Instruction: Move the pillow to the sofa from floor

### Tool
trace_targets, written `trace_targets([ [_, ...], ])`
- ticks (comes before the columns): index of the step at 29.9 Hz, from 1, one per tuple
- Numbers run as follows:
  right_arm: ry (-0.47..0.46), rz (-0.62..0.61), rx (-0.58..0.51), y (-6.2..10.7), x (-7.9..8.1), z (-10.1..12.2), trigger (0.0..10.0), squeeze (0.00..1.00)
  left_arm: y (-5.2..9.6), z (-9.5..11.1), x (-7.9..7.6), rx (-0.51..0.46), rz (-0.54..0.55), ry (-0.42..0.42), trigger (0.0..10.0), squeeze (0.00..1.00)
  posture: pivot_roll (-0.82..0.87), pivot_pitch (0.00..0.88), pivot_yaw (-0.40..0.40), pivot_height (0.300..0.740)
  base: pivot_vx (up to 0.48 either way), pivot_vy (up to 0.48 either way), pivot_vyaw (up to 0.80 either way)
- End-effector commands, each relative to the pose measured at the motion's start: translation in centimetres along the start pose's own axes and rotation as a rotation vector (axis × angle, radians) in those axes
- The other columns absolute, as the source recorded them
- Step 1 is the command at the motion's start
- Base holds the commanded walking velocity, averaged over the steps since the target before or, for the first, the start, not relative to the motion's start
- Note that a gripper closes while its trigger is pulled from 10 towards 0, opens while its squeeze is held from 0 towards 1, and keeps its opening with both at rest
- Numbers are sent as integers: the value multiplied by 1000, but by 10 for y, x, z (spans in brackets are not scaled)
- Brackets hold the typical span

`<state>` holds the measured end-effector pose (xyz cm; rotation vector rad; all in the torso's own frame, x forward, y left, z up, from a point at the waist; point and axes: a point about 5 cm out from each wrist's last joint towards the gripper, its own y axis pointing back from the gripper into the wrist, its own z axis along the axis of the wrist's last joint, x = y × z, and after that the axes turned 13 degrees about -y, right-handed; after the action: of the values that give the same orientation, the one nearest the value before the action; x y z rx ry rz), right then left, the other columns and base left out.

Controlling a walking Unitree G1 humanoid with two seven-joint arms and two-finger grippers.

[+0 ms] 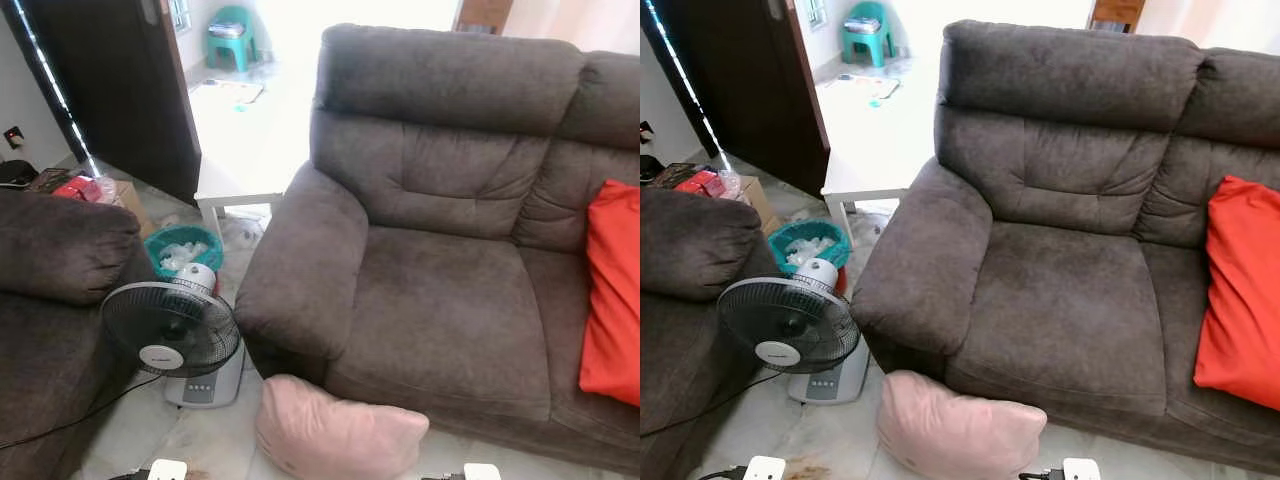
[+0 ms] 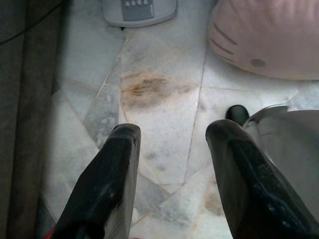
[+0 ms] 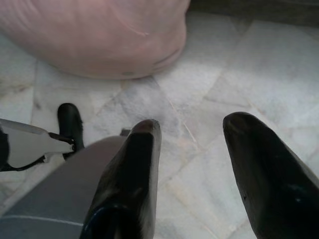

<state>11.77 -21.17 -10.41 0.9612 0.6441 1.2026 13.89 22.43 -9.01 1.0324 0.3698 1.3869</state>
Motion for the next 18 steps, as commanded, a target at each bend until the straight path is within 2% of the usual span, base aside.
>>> trace_targets([
  [1, -12, -8, 3, 0, -2, 0, 10000, 0, 0, -1, 0, 8, -2, -4, 10000, 0, 109, 0, -27, 740, 0, 0, 0],
  [15, -14, -8, 4, 0, -2, 0, 10000, 0, 0, -2, 0, 13, -5, -7, 10000, 0, 112, 0, -26, 740, 0, 0, 0],
  [18, -7, -5, 6, 0, -2, 0, 10000, 0, 0, -2, 0, 12, -6, -8, 10000, 0, 112, 0, -27, 740, 253, 0, 0],
])
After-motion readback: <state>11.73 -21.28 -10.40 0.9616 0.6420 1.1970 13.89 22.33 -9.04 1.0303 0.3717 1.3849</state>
